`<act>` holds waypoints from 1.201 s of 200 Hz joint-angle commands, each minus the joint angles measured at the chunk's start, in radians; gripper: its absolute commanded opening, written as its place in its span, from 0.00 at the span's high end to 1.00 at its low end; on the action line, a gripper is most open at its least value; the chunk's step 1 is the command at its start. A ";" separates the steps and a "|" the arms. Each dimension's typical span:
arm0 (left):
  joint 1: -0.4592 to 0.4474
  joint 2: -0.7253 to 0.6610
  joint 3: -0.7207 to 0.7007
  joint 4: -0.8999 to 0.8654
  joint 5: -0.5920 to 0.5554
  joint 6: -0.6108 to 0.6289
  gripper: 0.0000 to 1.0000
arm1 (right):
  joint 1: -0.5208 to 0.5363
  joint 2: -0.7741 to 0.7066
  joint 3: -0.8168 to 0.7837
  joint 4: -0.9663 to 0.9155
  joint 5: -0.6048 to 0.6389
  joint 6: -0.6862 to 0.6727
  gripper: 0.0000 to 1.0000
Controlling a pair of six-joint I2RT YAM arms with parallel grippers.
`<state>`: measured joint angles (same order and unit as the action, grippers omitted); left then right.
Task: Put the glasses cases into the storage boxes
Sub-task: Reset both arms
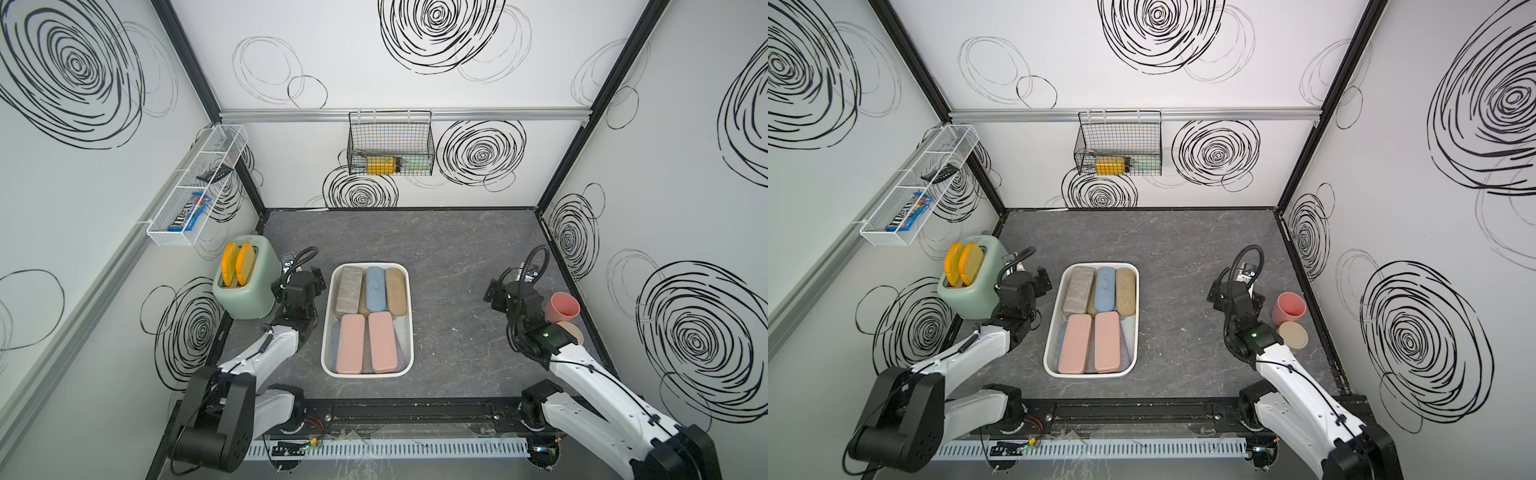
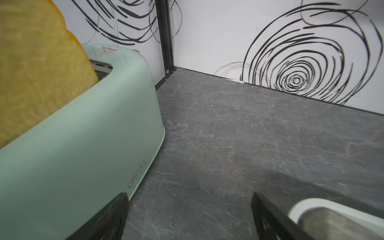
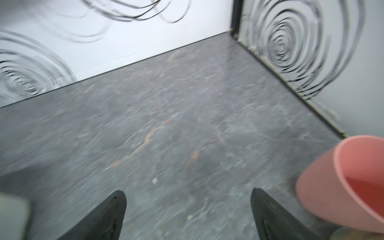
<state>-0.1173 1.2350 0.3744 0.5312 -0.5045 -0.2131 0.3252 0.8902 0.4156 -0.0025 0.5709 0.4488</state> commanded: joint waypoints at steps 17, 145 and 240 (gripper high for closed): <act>0.042 0.098 -0.083 0.450 0.128 0.081 0.04 | -0.147 0.141 -0.125 0.362 0.105 -0.165 0.03; 0.082 0.264 -0.221 0.921 0.372 0.163 0.04 | -0.326 0.583 -0.133 1.042 -0.510 -0.378 0.03; -0.027 0.274 -0.230 0.958 0.156 0.228 0.04 | -0.321 0.582 -0.149 1.082 -0.516 -0.390 0.03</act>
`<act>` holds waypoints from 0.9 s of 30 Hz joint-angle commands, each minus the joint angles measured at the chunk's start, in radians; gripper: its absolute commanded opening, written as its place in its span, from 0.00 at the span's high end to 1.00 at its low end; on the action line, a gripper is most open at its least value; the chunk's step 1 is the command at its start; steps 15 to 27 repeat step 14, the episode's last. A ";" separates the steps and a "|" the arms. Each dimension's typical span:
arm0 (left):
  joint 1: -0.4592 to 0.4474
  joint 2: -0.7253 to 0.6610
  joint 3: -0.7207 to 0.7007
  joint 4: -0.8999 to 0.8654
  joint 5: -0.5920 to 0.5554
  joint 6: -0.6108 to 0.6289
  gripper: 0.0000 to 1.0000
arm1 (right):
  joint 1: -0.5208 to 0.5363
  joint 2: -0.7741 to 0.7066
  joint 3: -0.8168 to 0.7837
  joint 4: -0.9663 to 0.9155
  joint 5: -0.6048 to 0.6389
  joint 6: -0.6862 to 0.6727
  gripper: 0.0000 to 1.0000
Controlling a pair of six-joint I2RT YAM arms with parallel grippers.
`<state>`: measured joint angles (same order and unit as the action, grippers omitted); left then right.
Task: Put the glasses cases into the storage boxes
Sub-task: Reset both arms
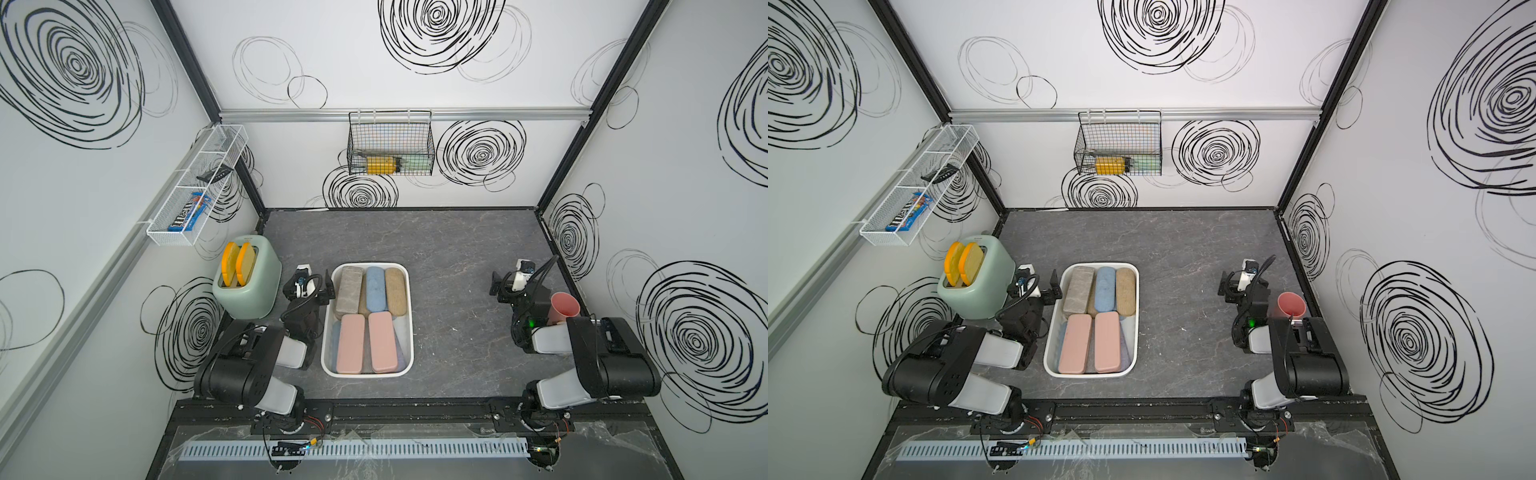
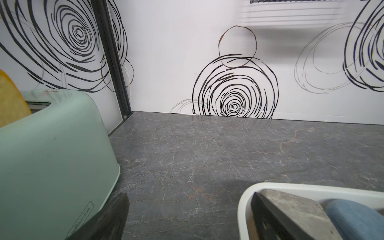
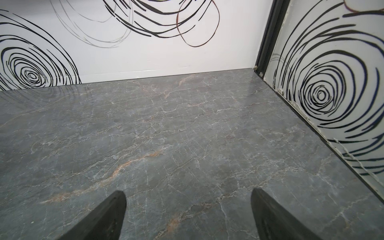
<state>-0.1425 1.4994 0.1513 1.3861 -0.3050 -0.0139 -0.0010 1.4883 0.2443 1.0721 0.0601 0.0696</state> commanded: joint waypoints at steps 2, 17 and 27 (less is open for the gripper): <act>-0.001 0.009 -0.006 0.098 -0.042 0.029 0.04 | 0.003 -0.011 0.022 0.011 -0.009 -0.012 0.03; 0.032 0.000 0.015 0.044 0.028 0.011 0.04 | 0.000 -0.017 0.020 0.009 -0.027 -0.015 0.03; 0.032 0.000 0.015 0.044 0.028 0.011 0.04 | 0.000 -0.017 0.020 0.009 -0.027 -0.015 0.03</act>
